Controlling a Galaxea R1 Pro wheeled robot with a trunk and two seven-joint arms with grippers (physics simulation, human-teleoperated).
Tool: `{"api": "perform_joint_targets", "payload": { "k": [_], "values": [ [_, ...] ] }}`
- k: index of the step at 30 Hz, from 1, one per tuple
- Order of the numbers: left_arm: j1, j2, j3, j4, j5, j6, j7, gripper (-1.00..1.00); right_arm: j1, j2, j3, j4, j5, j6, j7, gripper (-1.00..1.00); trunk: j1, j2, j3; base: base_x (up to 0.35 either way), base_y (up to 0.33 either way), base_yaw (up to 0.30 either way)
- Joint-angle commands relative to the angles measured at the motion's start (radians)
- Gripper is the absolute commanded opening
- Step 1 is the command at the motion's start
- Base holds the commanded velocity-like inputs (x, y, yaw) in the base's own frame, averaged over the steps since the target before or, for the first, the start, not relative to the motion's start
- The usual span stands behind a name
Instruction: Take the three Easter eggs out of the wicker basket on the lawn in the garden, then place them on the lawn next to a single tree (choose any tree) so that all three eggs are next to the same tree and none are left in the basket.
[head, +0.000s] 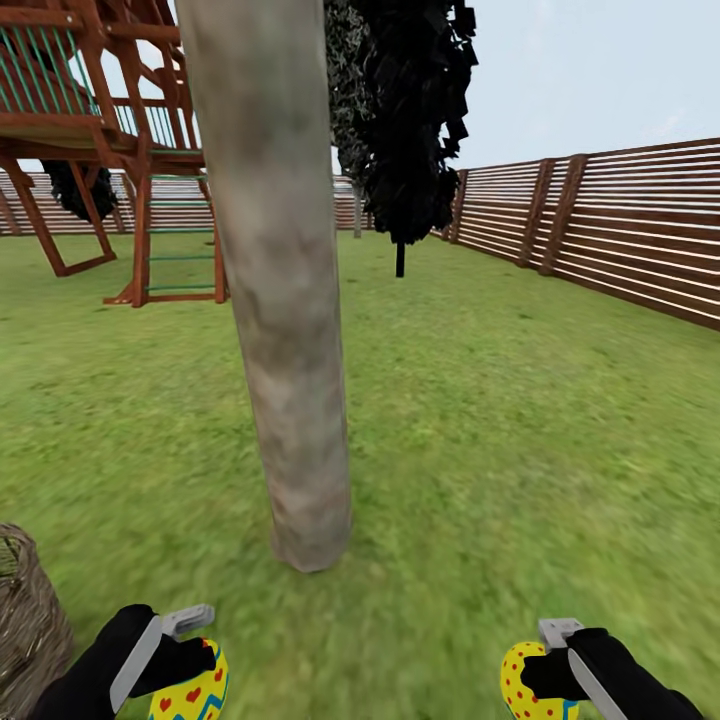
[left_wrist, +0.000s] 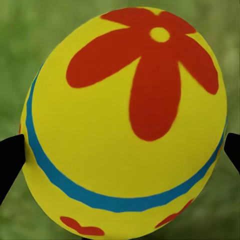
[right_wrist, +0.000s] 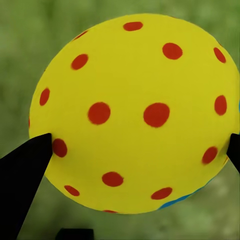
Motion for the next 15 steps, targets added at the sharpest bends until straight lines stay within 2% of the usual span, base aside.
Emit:
{"api": "perform_joint_targets", "payload": {
  "k": [1,15],
  "values": [
    [0.000,-0.001,0.001,-0.001,0.008,0.005,0.005,-1.00,-0.001,-0.001,0.002,-0.001,0.005,0.004,0.006,-1.00,0.000,-0.001,-0.005,0.000,0.000,0.000],
    [0.000,0.002,0.001,-0.001,0.008,0.006,0.006,-1.00,-0.001,0.002,0.002,0.000,0.005,0.004,0.006,-1.00,0.006,-0.004,-0.059,0.000,0.000,0.000]
  ]
}}
